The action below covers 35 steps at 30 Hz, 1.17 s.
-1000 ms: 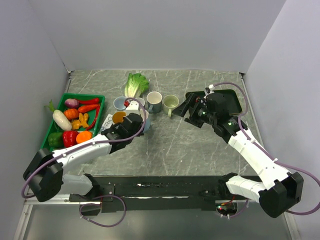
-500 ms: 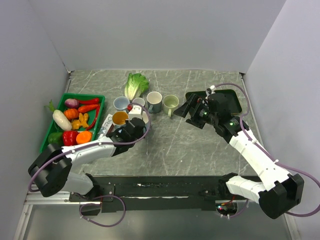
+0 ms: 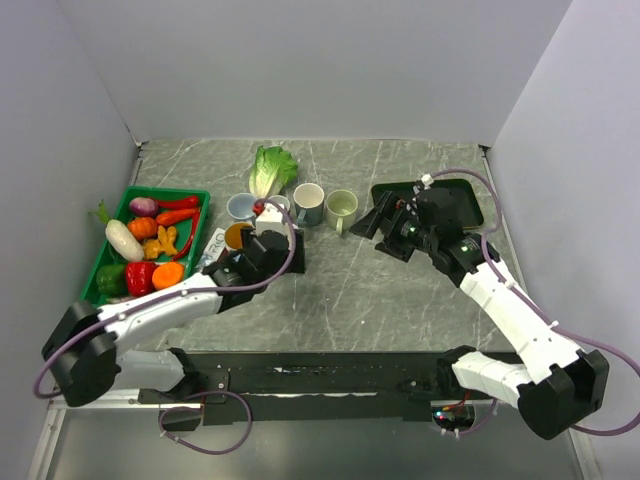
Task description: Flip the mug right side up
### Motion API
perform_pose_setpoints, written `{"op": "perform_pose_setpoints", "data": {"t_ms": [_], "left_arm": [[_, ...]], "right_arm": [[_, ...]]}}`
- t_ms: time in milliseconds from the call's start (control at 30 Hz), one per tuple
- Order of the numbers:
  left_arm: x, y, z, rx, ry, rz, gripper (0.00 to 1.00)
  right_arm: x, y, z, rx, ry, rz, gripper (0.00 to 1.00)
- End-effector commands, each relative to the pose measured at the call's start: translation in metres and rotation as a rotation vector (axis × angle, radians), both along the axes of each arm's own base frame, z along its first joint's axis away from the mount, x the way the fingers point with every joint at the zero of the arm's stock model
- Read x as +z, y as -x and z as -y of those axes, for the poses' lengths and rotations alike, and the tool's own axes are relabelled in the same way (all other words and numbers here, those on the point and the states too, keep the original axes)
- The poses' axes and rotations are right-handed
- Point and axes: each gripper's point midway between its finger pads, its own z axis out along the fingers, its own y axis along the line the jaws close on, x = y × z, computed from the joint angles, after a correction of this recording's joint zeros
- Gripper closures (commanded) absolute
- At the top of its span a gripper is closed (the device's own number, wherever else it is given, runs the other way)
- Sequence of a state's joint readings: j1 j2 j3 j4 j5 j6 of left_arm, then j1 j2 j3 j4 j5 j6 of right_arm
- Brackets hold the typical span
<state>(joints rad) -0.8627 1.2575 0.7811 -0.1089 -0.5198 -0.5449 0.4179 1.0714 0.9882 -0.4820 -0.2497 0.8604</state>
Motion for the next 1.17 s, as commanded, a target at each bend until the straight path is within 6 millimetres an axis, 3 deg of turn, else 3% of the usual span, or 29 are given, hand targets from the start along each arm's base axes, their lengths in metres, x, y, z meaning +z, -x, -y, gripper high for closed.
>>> {"op": "perform_pose_setpoints", "data": {"t_ms": [0, 100, 233, 333, 500, 733, 1133], "left_arm": [[0.07, 0.01, 0.007, -0.032, 0.135, 0.054, 0.04], [0.102, 0.022, 0.002, -0.047, 0.213, 0.064, 0.04], [0.142, 0.046, -0.024, -0.048, 0.269, 0.086, 0.04], [0.184, 0.056, -0.046, -0.012, 0.316, 0.146, 0.04], [0.222, 0.075, -0.085, 0.053, 0.346, 0.189, 0.04], [0.24, 0.096, -0.117, 0.083, 0.39, 0.238, 0.04], [0.245, 0.096, -0.129, 0.145, 0.392, 0.225, 0.04]], "right_arm": [[0.022, -0.001, 0.016, -0.045, 0.039, 0.074, 0.0], [0.024, -0.004, 0.036, -0.119, 0.112, 0.099, 0.0], [0.024, 0.006, 0.074, -0.215, 0.257, 0.117, 0.0], [0.038, 0.012, 0.097, -0.278, 0.328, 0.175, 0.0], [0.067, 0.031, 0.116, -0.31, 0.354, 0.249, 0.0], [0.088, 0.054, 0.122, -0.315, 0.298, 0.303, 0.0], [0.106, 0.058, 0.109, -0.27, 0.214, 0.367, 0.0]]}}
